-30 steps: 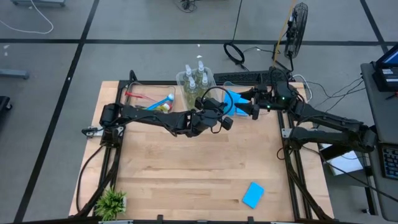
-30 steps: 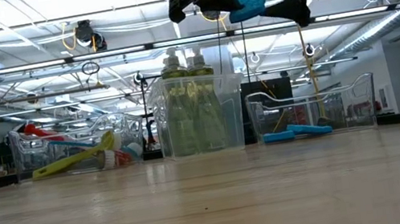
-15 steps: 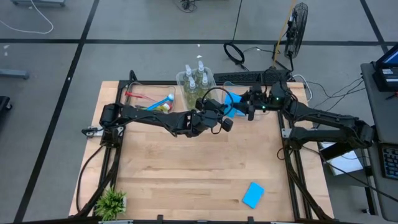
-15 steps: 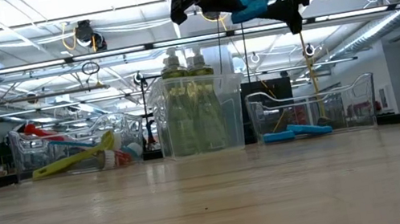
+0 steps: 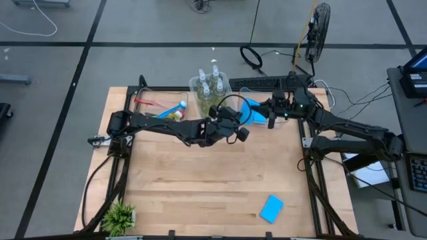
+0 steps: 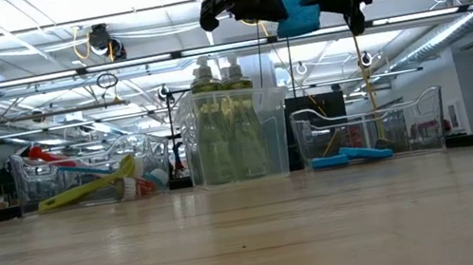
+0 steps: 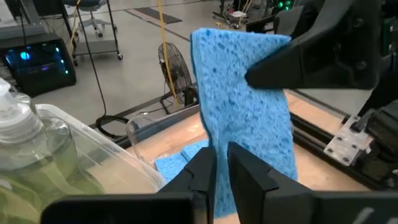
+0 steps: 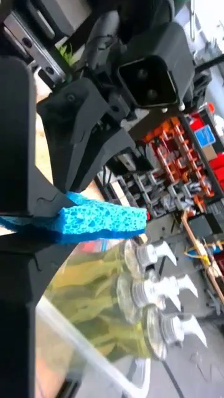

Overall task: Pick & Place Kitchen Sink Supplies
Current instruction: Put the blue sponge into the right transparent bin

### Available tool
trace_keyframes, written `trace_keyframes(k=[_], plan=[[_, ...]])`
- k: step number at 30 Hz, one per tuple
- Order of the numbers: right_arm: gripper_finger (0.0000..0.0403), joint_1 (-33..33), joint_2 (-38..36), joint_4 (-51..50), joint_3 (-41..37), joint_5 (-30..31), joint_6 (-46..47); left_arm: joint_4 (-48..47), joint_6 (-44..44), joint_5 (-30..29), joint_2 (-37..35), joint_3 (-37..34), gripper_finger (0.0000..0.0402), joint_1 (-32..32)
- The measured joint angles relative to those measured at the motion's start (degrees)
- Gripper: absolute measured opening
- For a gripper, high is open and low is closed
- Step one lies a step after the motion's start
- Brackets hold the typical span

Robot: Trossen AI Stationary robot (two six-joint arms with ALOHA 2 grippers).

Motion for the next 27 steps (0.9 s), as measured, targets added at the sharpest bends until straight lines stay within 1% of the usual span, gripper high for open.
trace_keyframes(k=[4,9,11,12,14,19,23,25,27], plan=[[0.0004,-0.1,-1.7,-3.4,0.0,2.9,-1.4,-0.3,3.1,0.0,0.0,0.0,0.0057,0.0],[0.0003,-1.6,-6.1,-9.4,0.0,7.6,-3.9,-1.7,5.1,-1.3,-1.5,0.0,0.0078,-0.4],[0.0002,-2.2,-8.2,-12.0,0.0,10.2,-4.9,-5.8,5.2,-2.5,-3.1,-0.1,0.0087,-0.9],[0.0002,-2.4,-9.3,-13.1,0.0,11.7,-5.6,-7.0,5.0,-2.7,-3.7,0.0,0.0092,-0.9],[0.0002,-2.7,-11.7,-16.1,0.0,15.4,-7.3,-12.2,4.1,-2.7,-5.6,0.0,0.0102,-1.1],[0.0001,-2.7,-16.6,-22.0,0.0,23.1,-11.0,-25.6,-2.5,-2.7,-9.7,0.0,0.0124,-2.1],[0.0001,-2.7,-19.5,-25.2,0.0,26.0,-12.6,-36.1,-9.5,-2.8,-11.5,-0.4,0.0128,-3.5],[0.0001,-2.7,-20.8,-26.9,0.0,27.3,-13.0,-39.8,-13.6,-3.6,-12.1,-0.9,0.0124,-4.4],[0.0001,-2.8,-21.8,-28.3,0.0,28.5,-13.1,-41.3,-17.2,-5.0,-12.2,-1.6,0.0119,-5.5]])
